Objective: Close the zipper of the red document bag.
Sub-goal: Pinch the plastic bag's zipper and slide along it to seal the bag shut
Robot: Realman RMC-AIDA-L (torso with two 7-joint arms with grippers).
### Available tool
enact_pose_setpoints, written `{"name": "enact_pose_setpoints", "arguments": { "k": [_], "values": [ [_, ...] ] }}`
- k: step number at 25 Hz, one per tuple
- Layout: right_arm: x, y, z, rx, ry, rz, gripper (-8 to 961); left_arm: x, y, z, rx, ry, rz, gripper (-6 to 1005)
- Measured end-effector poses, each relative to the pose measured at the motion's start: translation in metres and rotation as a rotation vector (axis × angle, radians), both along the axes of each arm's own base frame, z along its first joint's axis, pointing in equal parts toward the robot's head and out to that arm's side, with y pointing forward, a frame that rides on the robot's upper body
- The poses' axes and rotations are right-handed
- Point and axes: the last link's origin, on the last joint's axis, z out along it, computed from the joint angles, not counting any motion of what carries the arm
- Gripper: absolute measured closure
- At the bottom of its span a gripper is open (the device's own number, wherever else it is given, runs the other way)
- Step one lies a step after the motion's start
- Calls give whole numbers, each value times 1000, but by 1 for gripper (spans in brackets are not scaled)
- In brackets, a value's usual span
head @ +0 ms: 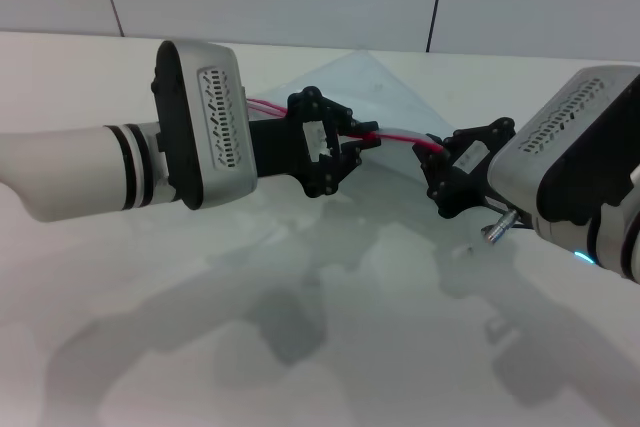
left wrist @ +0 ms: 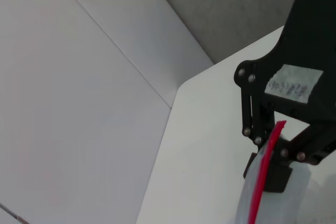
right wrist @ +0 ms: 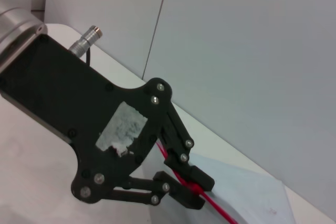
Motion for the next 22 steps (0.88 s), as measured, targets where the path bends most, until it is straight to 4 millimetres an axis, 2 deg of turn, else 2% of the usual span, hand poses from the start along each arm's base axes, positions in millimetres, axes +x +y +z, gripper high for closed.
{"name": "enact_pose_setpoints", "arguments": {
  "k": [8,22],
  "values": [
    [0,0,0,1,0,0,905,0,0,0,2,0,0,921],
    [-1,0,0,0,2,1,906,-1,0,0,11,9,-8,921]
  ]
}}
